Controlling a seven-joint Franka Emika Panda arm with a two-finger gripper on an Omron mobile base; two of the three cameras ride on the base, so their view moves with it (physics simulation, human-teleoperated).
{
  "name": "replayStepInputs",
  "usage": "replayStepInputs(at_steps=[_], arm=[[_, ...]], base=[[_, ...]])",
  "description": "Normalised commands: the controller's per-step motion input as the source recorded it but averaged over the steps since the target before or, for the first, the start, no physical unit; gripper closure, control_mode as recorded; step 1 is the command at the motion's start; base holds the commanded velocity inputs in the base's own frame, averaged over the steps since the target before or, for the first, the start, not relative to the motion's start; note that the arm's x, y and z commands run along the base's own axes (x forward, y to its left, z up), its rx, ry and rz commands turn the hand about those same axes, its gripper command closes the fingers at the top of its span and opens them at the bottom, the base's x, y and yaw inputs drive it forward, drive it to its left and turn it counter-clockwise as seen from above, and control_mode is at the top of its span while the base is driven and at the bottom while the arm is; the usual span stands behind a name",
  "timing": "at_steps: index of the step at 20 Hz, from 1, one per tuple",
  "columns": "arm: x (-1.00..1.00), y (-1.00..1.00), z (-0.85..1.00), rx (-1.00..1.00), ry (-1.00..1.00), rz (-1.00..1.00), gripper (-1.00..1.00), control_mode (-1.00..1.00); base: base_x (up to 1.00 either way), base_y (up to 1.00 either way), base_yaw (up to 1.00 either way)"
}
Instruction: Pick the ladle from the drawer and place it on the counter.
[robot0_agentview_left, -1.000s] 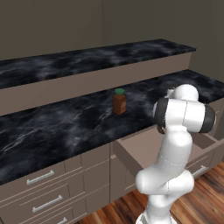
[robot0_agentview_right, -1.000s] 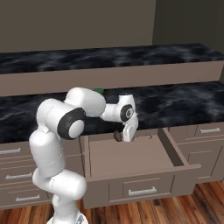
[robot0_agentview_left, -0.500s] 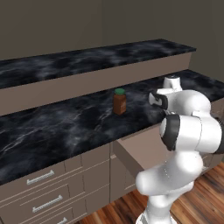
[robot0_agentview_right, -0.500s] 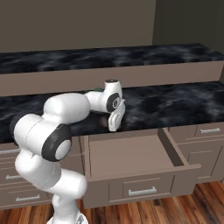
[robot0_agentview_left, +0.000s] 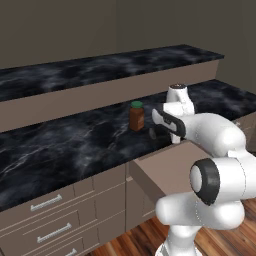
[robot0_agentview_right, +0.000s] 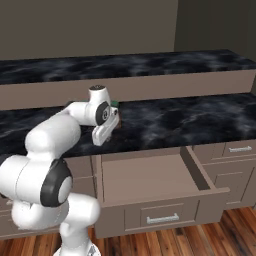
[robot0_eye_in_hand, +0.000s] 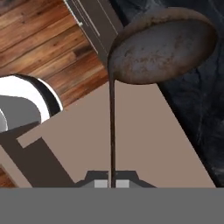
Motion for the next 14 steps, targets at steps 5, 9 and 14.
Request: replayStepInputs(at_steps=[5, 9, 14], arm=[[0.22, 0.88, 0.13, 0.03, 0.0, -0.13, 1.0, -1.0], [0.21, 0.93, 0.0, 0.01, 0.0, -0.32, 1.0, -1.0], [0.28, 0.85, -0.05, 0.02, 0.0, -0.33, 1.0, -1.0]], base=[[0.0, 0.0, 0.0], [0.0, 0.0, 0.0], [0.0, 0.0, 0.0]])
